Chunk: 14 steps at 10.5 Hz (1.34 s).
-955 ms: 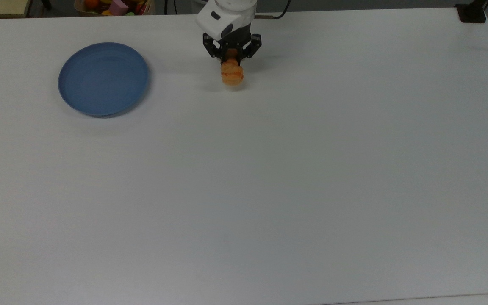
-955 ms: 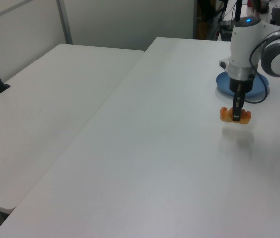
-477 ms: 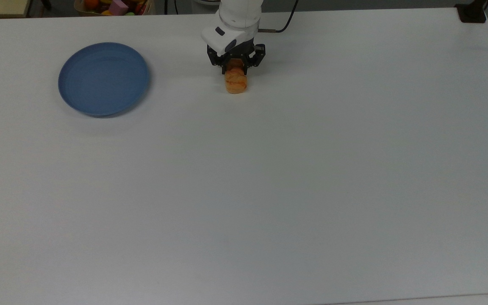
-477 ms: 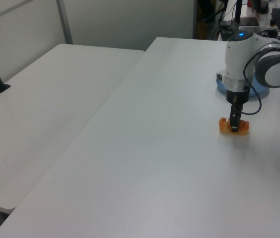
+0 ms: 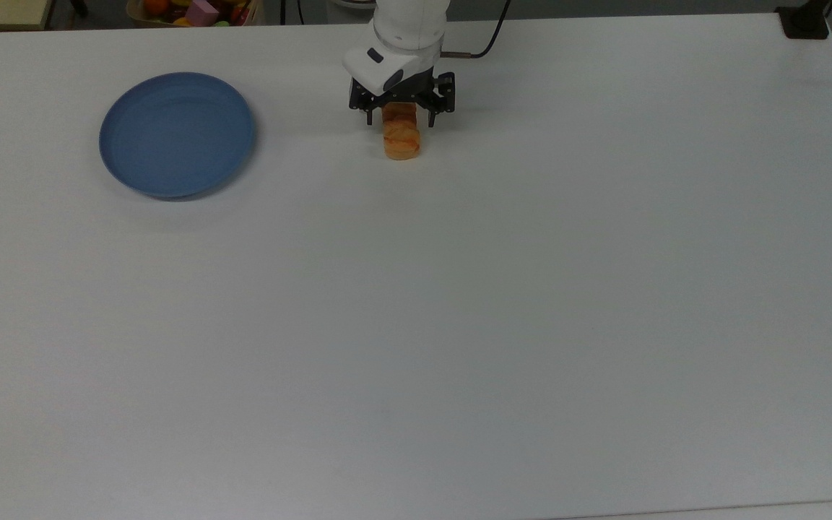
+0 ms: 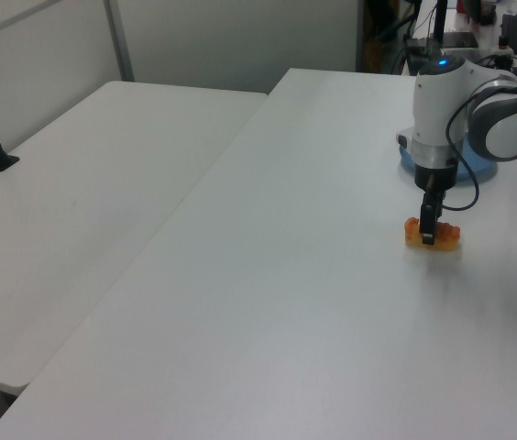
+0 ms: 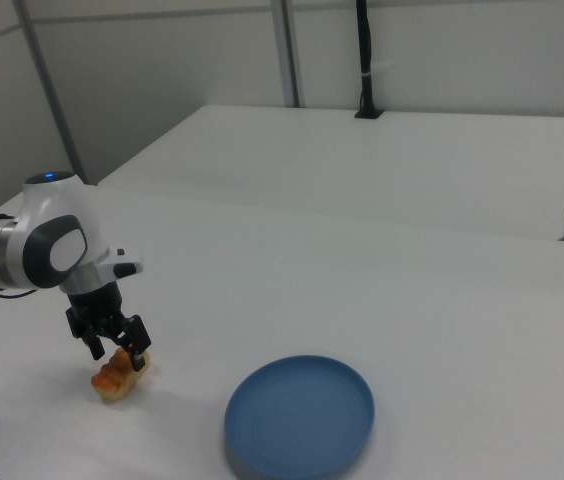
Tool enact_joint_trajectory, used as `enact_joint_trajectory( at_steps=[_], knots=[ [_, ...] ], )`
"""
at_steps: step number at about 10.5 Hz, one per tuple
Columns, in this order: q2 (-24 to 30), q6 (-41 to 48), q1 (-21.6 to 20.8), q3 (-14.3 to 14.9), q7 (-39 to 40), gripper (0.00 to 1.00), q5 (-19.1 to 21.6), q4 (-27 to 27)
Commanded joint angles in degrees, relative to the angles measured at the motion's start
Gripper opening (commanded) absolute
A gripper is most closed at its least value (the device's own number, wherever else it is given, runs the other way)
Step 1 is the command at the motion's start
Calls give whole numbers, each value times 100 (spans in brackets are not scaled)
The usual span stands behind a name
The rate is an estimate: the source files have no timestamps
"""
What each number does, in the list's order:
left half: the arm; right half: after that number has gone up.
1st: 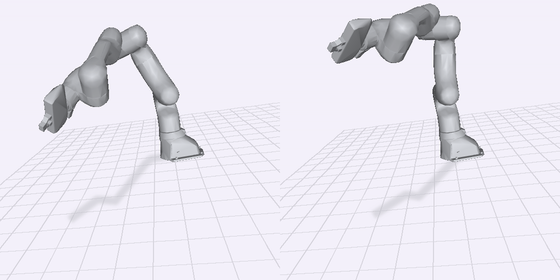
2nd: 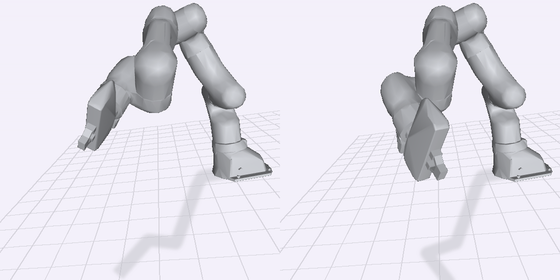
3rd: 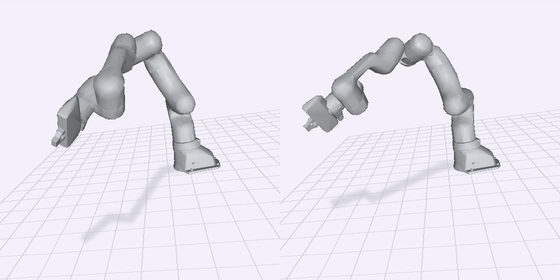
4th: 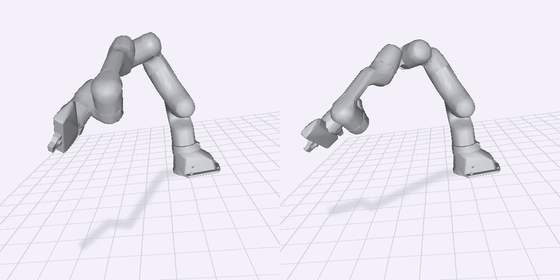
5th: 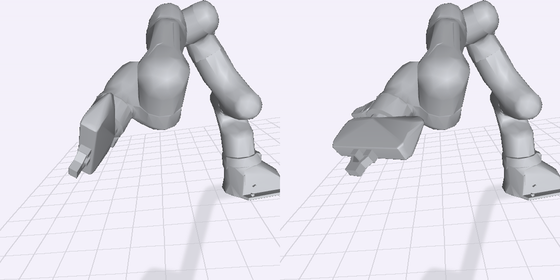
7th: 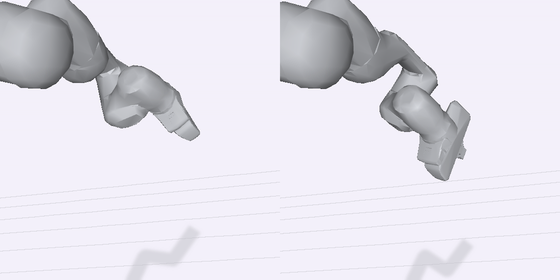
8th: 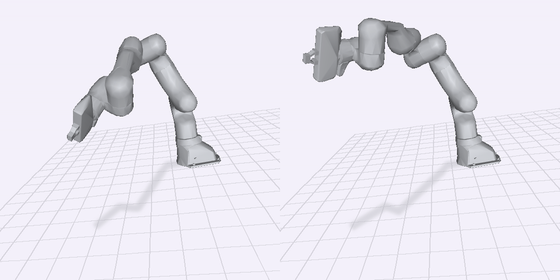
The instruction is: Put the bread on the table
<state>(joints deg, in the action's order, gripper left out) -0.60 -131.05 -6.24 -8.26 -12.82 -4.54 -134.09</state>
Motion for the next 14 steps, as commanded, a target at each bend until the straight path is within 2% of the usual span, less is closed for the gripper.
enact_joint_trajectory(
  at_steps=[1, 3, 8, 11, 14],
  knots=[
    [104, 1060, -26, 53, -63, 100, 23, 829],
    [104, 1772, -9, 114, -10, 100, 14, 1549],
    [183, 3548, -35, 588, 577, 100, 5, 3299],
    [227, 4191, -17, 913, 1122, 100, 49, 4003],
    [297, 4228, 53, 1116, 1185, 100, 67, 4119]
  ],
)
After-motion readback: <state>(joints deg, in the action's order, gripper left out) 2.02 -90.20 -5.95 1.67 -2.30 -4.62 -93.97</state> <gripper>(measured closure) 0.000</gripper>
